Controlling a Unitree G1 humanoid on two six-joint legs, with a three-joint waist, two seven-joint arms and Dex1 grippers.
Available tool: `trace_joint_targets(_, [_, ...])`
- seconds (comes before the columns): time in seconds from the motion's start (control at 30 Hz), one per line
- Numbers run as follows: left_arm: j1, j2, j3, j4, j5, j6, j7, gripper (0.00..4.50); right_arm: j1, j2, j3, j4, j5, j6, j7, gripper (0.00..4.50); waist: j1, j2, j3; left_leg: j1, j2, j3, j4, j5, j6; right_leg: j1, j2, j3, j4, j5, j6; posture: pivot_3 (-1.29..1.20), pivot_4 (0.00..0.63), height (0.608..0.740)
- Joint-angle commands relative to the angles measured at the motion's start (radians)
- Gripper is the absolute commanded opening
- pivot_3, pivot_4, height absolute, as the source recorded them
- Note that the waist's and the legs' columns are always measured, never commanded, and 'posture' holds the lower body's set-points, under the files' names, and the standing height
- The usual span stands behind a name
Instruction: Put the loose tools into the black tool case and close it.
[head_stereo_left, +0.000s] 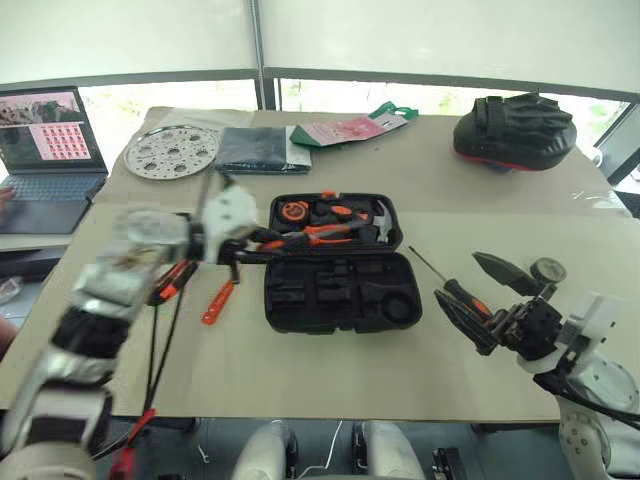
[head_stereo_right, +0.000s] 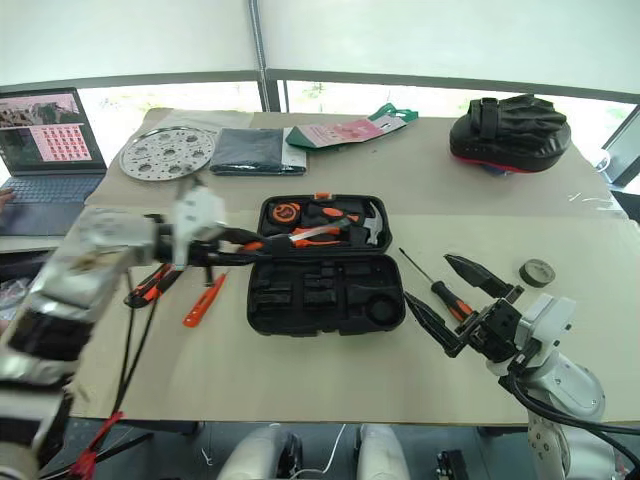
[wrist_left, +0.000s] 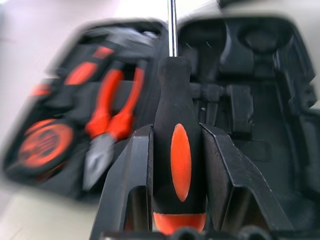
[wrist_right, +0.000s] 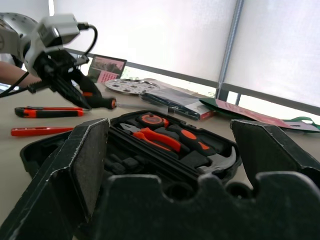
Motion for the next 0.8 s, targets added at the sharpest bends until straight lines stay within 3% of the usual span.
trace_joint_targets(0.03, [-0.086, -0.037, -0.049, 0.125, 0.106, -0.085, -0.033, 0.88, 0.006, -0.014, -0.048, -0.069, 0.004, 0.010, -0.041, 4.50, -0.001, 0.000, 0.000, 0.000, 0.000, 0.000, 0.000, -0.001, 0.001, 0.000, 0.000, 0.001, 0.000, -0.001, 0.001, 0.00, 0.150, 0.740])
trace_joint_targets(0.67, [-0.146, -0.202, -0.078, 0.260, 0.271, -0.114, -0.040, 0.88, 0.077, 0.014, -0.022, -0.167, 0.004, 0.026, -0.101, 4.50, 0.015, -0.001, 0.001, -0.005, -0.001, 0.003, 0.012, -0.011, 0.018, 0.000, -0.006, 0.003, 0.000, 0.001, 0.010, 0.00, 0.150, 0.740])
trace_joint_targets(0.73, [-0.130, -0.201, -0.069, 0.228, 0.259, -0.084, -0.050, 1.90, 0.079, 0.014, -0.016, -0.171, 0.010, 0.029, -0.101, 4.50, 0.015, -0.001, 0.001, -0.005, -0.001, 0.003, 0.012, -0.011, 0.018, 0.000, -0.006, 0.003, 0.000, 0.001, 0.010, 0.00, 0.150, 0.740])
trace_joint_targets(0.8, [-0.113, -0.203, -0.043, 0.196, 0.236, -0.082, -0.042, 2.63, 0.085, 0.013, -0.011, -0.175, 0.017, 0.032, -0.099, 4.50, 0.015, -0.001, 0.001, -0.005, -0.001, 0.003, 0.012, -0.011, 0.018, 0.000, -0.006, 0.003, 0.000, 0.001, 0.010, 0.00, 0.150, 0.740])
